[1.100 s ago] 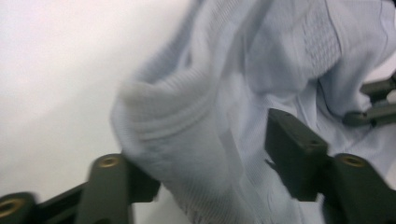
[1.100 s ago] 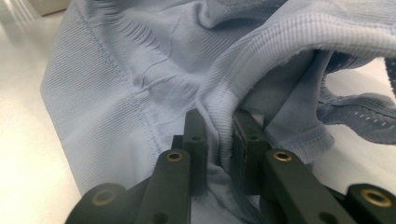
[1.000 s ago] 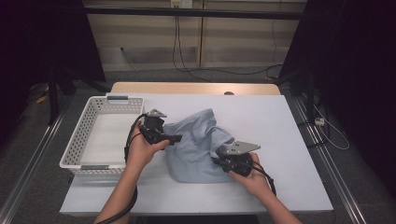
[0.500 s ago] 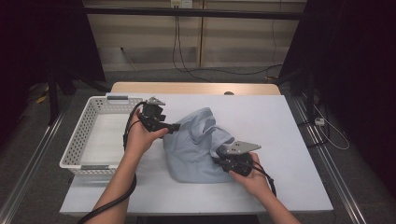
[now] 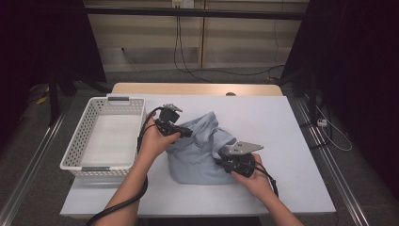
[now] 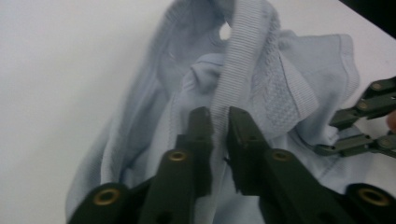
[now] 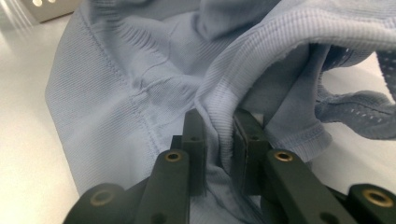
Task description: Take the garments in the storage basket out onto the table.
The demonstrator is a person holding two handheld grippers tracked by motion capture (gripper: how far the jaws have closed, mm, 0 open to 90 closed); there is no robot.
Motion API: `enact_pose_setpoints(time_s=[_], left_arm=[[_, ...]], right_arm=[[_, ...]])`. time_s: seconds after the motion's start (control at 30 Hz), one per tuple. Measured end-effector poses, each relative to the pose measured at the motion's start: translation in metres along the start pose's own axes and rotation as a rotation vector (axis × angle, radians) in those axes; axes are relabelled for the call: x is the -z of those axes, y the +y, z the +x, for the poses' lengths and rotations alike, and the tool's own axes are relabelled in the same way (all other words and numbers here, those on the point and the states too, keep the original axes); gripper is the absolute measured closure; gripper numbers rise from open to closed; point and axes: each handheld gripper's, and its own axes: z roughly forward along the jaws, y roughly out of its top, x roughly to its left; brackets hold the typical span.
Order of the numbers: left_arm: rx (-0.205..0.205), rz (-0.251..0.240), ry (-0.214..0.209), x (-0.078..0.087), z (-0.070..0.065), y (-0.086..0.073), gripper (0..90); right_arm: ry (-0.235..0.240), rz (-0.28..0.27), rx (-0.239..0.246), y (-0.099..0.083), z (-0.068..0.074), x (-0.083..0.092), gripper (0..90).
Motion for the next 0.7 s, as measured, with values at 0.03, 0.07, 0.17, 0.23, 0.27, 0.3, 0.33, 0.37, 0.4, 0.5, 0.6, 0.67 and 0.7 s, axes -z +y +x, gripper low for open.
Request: enact_pose_setpoints(time_s=[0.03,0.07,0.17,0.23,0.27,0.3,0.33,0.37,0.4,0.5,0.6,0.67,0.7], left_arm=[[0.001,0.019,-0.012,-0.002,-0.001,-0.003,84.9],[0.005,0.025,-0.019,-0.004,-0.004,-0.008,85.6],[0.011,0.040,-0.032,-0.011,-0.008,-0.021,86.4],[0.019,0.049,-0.039,-0.016,-0.008,-0.031,86.7],[0.022,0.059,-0.036,-0.019,-0.007,-0.037,86.8],[0.024,0.064,-0.033,-0.021,-0.007,-0.041,86.9],[0.027,0.072,-0.036,-0.024,-0.005,-0.045,86.9],[0.032,0.077,-0.037,-0.025,-0.004,-0.047,87.0],[0.042,0.073,-0.038,-0.025,-0.003,-0.049,87.0],[0.026,0.078,-0.031,-0.025,-0.004,-0.051,87.1],[0.016,0.080,-0.022,-0.025,-0.006,-0.052,87.1],[0.014,0.078,-0.020,-0.025,-0.006,-0.052,87.1],[0.013,0.079,-0.020,-0.025,-0.006,-0.053,87.1]], right_arm=[[0.000,0.000,-0.003,0.000,0.000,0.000,77.4],[0.000,0.000,-0.006,0.000,0.000,0.000,77.3],[-0.002,-0.003,-0.008,0.000,-0.001,0.001,76.7],[-0.004,-0.004,-0.013,0.001,-0.001,0.002,75.2],[-0.004,-0.005,-0.016,0.001,-0.001,0.002,74.7],[-0.004,-0.005,-0.016,0.002,-0.001,0.004,74.0],[-0.005,-0.006,-0.017,0.002,-0.002,0.004,73.3],[-0.004,-0.009,-0.021,0.003,-0.003,0.006,71.6],[-0.003,-0.012,-0.024,0.003,-0.003,0.007,69.2],[-0.023,-0.013,-0.034,0.005,-0.006,0.013,64.5],[-0.037,-0.022,-0.046,0.005,-0.010,0.017,59.4],[-0.046,-0.026,-0.055,0.004,-0.012,0.022,54.5],[-0.051,-0.029,-0.060,0.004,-0.013,0.023,52.9]])
